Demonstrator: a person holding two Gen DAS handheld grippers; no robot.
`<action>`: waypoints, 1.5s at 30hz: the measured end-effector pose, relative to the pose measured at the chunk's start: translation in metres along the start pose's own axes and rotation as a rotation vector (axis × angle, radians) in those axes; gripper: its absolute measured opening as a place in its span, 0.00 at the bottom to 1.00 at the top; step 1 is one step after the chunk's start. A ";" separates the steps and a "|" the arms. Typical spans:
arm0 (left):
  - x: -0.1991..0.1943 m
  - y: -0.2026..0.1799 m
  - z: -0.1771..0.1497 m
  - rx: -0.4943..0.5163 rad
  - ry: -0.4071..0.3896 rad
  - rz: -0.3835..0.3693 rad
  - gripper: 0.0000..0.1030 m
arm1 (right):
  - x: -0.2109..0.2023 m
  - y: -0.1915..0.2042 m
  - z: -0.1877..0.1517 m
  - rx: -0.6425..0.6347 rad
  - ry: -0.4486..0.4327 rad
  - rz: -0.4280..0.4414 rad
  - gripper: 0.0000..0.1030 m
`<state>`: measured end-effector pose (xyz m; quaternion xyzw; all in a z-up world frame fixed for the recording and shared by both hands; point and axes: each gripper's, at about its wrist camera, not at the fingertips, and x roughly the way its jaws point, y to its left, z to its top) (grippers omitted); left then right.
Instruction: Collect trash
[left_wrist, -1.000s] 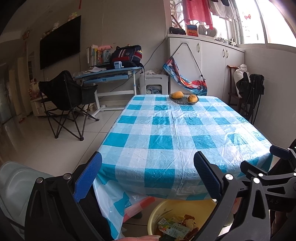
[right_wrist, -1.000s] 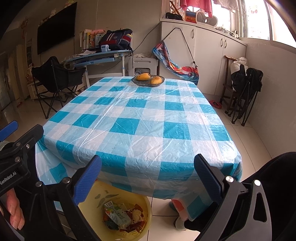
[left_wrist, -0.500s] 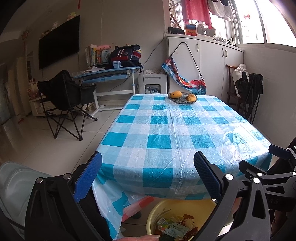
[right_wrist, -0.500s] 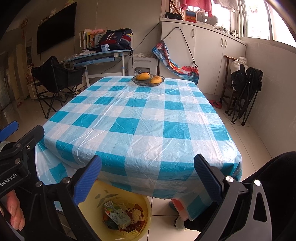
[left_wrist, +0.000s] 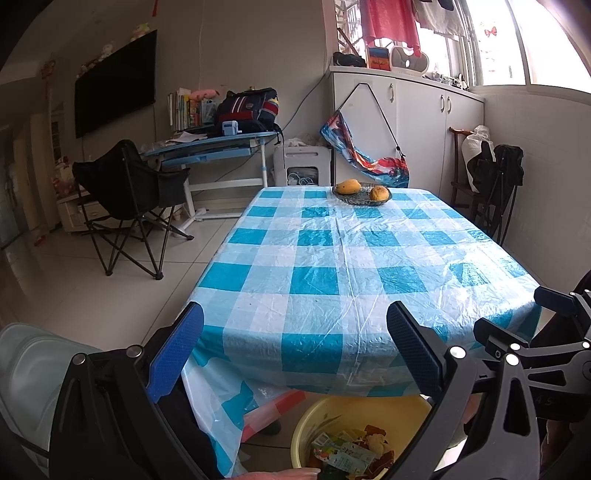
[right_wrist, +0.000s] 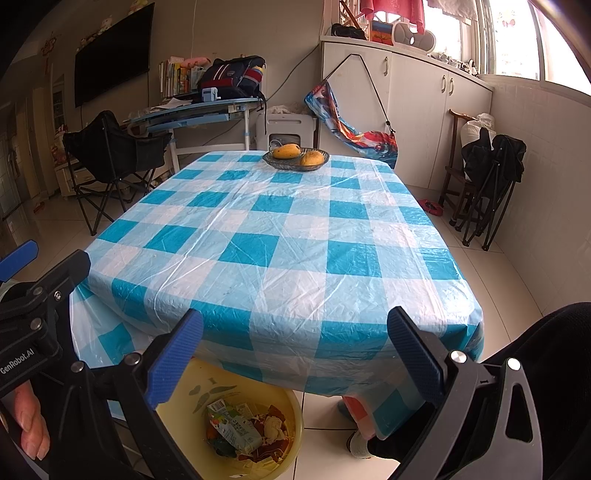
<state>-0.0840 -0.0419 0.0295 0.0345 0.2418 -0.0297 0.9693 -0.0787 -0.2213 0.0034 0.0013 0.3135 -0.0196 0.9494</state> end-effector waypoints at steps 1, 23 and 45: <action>0.000 0.000 0.000 -0.001 -0.001 0.000 0.93 | 0.000 -0.001 0.000 0.000 0.000 0.000 0.93; 0.000 -0.003 -0.001 0.003 0.003 -0.005 0.93 | 0.001 0.001 0.000 -0.003 0.003 -0.001 0.93; 0.000 -0.005 -0.003 0.007 0.007 -0.008 0.93 | 0.004 0.003 -0.002 -0.016 0.000 0.003 0.93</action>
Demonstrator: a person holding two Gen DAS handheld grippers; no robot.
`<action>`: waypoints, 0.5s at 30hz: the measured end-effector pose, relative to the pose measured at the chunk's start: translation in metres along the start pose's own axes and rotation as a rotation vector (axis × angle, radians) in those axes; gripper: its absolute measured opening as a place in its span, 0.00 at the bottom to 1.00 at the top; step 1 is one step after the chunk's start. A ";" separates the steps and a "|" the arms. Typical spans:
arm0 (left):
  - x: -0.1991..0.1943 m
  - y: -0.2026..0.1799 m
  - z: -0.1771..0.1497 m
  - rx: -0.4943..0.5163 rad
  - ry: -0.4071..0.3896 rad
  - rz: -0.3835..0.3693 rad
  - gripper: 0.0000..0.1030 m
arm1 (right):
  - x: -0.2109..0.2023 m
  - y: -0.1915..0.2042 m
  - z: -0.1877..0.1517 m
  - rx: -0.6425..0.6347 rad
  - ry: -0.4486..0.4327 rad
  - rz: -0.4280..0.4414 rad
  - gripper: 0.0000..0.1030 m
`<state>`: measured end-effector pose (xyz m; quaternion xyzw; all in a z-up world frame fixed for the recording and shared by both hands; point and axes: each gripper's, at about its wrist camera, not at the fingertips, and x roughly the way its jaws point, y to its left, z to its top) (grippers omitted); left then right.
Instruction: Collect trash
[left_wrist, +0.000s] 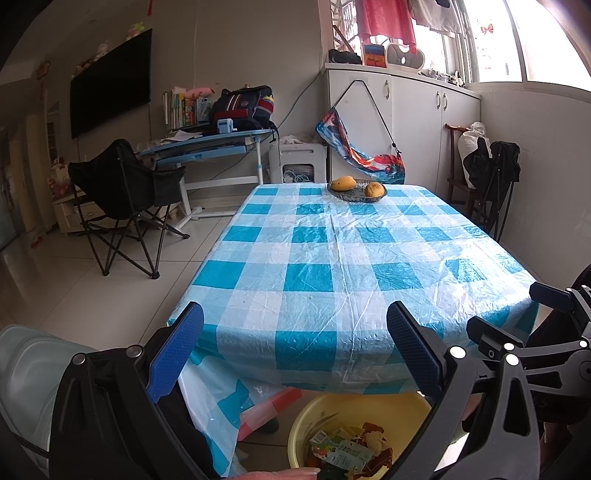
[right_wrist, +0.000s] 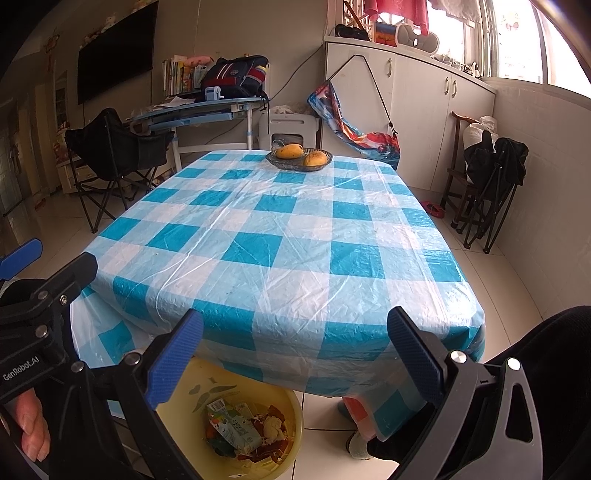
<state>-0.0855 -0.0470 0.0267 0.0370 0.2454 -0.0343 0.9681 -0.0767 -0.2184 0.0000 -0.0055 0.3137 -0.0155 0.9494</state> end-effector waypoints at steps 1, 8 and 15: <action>0.000 0.000 0.000 0.000 0.000 0.000 0.93 | 0.000 0.000 0.001 -0.001 0.000 0.000 0.93; 0.000 0.000 0.000 -0.001 0.000 -0.001 0.93 | 0.000 0.001 0.001 -0.002 0.000 0.000 0.93; 0.000 0.000 0.000 -0.001 0.001 -0.001 0.93 | 0.000 0.000 0.001 -0.003 0.000 0.000 0.93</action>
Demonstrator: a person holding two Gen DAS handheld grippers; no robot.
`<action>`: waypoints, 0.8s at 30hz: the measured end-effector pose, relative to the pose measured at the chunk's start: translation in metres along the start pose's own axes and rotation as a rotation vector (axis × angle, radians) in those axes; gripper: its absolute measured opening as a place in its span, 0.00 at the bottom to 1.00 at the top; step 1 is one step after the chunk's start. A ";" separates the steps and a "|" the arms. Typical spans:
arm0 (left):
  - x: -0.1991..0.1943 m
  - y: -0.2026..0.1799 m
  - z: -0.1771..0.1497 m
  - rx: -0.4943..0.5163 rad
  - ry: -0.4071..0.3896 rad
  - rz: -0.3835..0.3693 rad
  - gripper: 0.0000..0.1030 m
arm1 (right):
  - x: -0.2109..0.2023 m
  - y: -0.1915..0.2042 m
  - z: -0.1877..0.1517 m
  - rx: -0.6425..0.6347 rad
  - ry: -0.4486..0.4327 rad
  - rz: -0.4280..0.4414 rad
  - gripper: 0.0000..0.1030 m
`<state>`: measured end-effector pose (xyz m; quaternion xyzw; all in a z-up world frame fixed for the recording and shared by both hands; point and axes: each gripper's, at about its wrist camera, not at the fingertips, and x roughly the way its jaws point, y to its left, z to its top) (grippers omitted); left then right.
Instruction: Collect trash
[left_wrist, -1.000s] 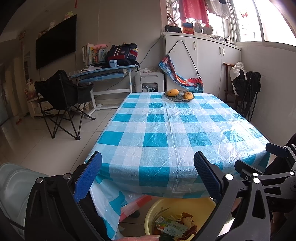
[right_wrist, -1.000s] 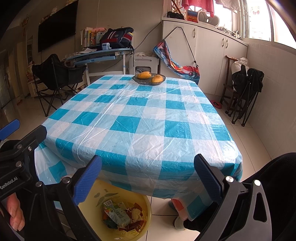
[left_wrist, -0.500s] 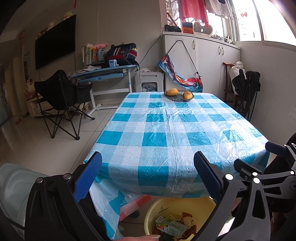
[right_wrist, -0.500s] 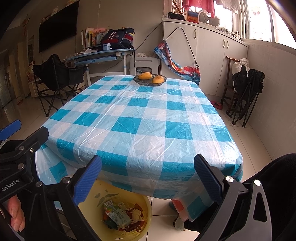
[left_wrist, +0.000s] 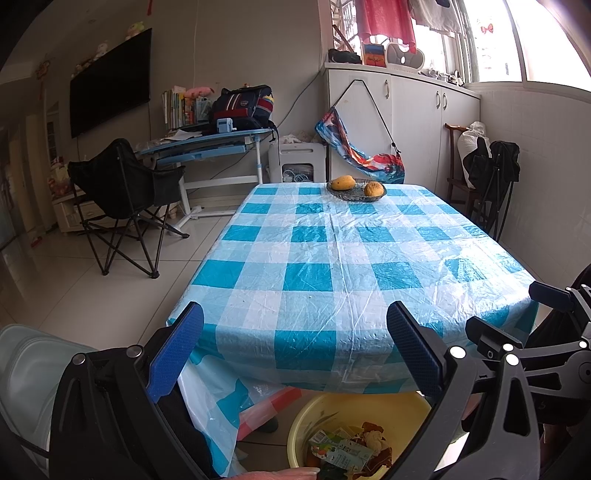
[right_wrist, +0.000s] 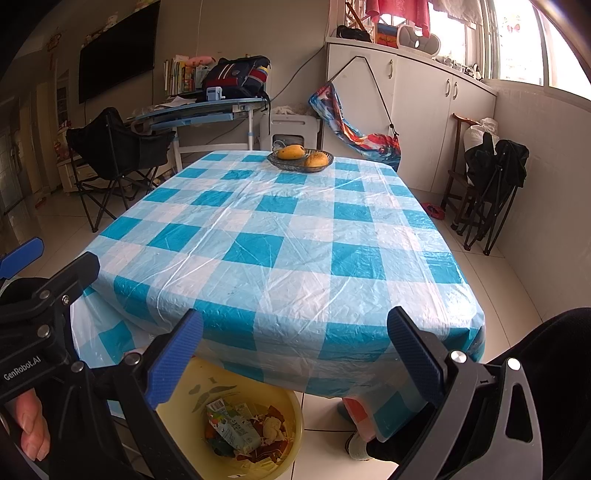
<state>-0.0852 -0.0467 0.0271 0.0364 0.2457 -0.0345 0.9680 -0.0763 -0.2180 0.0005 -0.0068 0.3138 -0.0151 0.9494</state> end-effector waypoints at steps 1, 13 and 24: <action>0.000 0.000 0.000 -0.001 0.001 0.000 0.93 | 0.000 0.000 0.000 0.001 0.000 0.000 0.93; 0.000 0.000 0.000 0.000 0.001 0.000 0.93 | 0.000 0.000 0.000 0.002 -0.002 0.000 0.93; 0.000 -0.002 -0.002 -0.008 0.002 -0.003 0.93 | -0.001 0.003 0.002 -0.024 0.000 -0.005 0.93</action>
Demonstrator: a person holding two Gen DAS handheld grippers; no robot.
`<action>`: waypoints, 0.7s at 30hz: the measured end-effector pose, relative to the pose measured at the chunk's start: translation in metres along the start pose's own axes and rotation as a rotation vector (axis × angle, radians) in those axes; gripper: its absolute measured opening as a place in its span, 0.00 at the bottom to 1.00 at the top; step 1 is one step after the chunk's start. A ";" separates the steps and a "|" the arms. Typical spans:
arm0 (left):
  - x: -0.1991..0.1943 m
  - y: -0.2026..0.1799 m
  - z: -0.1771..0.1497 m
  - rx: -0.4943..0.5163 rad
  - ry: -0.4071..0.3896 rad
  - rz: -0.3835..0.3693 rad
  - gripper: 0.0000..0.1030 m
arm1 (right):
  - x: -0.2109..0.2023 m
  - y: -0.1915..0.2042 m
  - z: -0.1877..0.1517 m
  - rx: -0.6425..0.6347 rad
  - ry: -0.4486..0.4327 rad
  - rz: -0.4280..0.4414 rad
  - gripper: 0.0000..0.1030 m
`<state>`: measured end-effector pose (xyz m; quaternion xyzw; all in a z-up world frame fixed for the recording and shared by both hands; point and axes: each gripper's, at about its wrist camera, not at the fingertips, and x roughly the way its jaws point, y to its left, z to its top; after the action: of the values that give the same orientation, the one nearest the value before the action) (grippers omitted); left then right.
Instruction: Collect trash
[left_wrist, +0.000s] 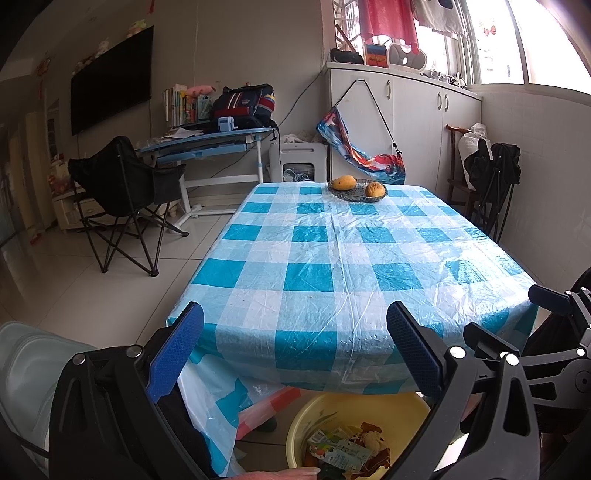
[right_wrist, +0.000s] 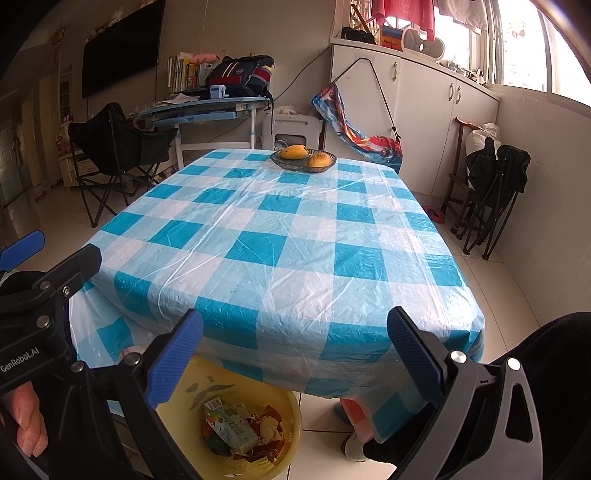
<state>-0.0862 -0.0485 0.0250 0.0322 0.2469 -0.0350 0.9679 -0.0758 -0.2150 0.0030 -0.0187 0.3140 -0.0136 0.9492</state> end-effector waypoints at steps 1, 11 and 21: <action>0.001 0.001 0.001 0.002 0.000 0.000 0.93 | 0.000 0.001 0.000 0.001 -0.001 0.000 0.93; 0.001 0.000 -0.001 0.000 0.008 -0.006 0.93 | 0.000 0.000 -0.001 0.006 -0.001 0.000 0.93; 0.010 0.019 -0.002 -0.095 0.029 0.019 0.93 | 0.001 0.000 -0.001 0.006 0.000 0.000 0.93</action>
<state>-0.0765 -0.0295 0.0194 -0.0109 0.2622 -0.0134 0.9649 -0.0758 -0.2148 0.0018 -0.0159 0.3139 -0.0144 0.9492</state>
